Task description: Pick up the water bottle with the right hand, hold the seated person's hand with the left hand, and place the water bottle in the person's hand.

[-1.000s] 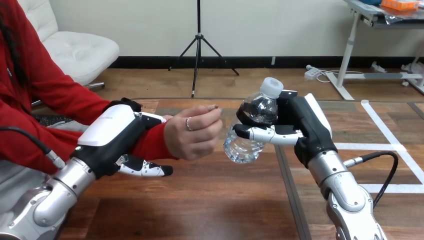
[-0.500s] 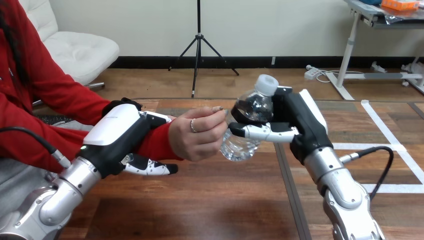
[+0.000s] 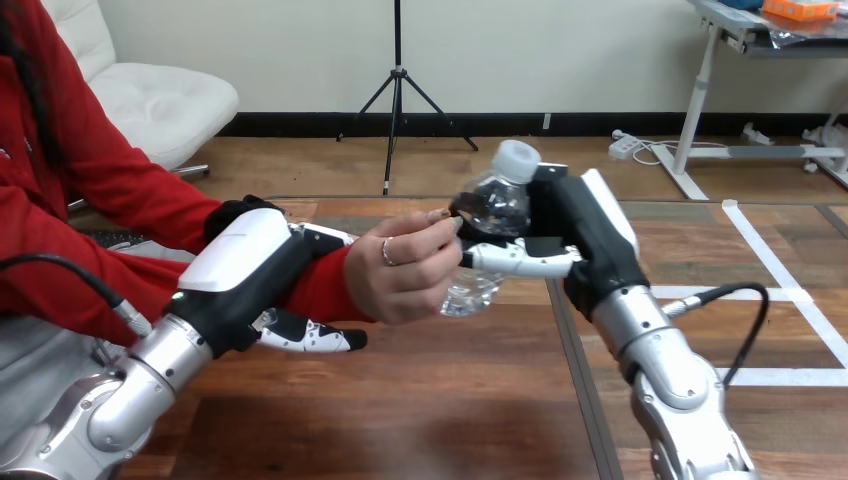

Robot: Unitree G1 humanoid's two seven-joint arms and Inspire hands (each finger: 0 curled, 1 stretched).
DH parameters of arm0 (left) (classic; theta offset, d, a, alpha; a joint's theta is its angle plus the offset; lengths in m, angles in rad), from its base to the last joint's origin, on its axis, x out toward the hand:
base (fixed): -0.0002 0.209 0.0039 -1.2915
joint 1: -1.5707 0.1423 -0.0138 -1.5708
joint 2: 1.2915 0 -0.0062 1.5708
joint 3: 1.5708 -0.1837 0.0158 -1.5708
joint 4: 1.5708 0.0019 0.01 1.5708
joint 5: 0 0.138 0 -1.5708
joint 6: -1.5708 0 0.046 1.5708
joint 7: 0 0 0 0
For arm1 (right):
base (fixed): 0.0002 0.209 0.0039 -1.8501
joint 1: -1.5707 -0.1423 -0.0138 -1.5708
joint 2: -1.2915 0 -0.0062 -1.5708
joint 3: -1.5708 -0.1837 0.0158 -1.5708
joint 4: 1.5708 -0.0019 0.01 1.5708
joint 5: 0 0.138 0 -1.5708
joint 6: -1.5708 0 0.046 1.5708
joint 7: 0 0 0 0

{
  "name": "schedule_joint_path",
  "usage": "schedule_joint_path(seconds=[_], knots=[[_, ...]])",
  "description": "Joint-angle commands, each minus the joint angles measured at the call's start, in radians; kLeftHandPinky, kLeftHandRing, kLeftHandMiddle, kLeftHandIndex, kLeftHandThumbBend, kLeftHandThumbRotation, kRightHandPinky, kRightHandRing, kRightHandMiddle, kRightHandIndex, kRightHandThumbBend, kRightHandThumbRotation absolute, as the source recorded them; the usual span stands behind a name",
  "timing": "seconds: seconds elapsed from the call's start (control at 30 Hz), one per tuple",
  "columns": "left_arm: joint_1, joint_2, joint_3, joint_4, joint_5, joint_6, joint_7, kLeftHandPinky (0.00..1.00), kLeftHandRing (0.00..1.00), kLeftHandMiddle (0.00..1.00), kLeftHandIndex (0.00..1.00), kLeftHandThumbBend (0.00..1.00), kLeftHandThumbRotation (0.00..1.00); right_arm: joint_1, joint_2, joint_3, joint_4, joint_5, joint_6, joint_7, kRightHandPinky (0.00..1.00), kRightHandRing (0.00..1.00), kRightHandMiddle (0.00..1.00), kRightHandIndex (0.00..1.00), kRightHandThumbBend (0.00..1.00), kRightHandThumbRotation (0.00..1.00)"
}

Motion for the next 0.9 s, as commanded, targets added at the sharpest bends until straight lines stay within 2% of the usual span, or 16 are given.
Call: schedule_joint_path(seconds=[0.0, 0.5, 0.87], knots=[[0.0, -0.057, -0.02, -0.062, -0.008, -0.011, -0.025, 0.32, 0.39, 0.47, 0.48, 0.68, 0.06, -0.098, 0.012, 0.009, -0.04, -0.002, -0.02, -0.009, 0.24, 0.29, 0.39, 0.41, 0.82, 0.0], [0.007, -0.076, -0.003, -0.072, -0.023, -0.005, -0.056, 0.33, 0.39, 0.47, 0.48, 0.7, 0.04, -0.112, 0.037, 0.034, -0.056, 0.007, -0.014, -0.002, 0.25, 0.3, 0.4, 0.41, 0.82, 0.0], [0.012, -0.088, 0.003, -0.088, -0.018, 0.004, -0.059, 0.33, 0.39, 0.47, 0.47, 0.7, 0.04, -0.123, 0.054, 0.051, -0.064, -0.003, -0.016, -0.008, 0.25, 0.3, 0.4, 0.41, 0.83, 0.0]])
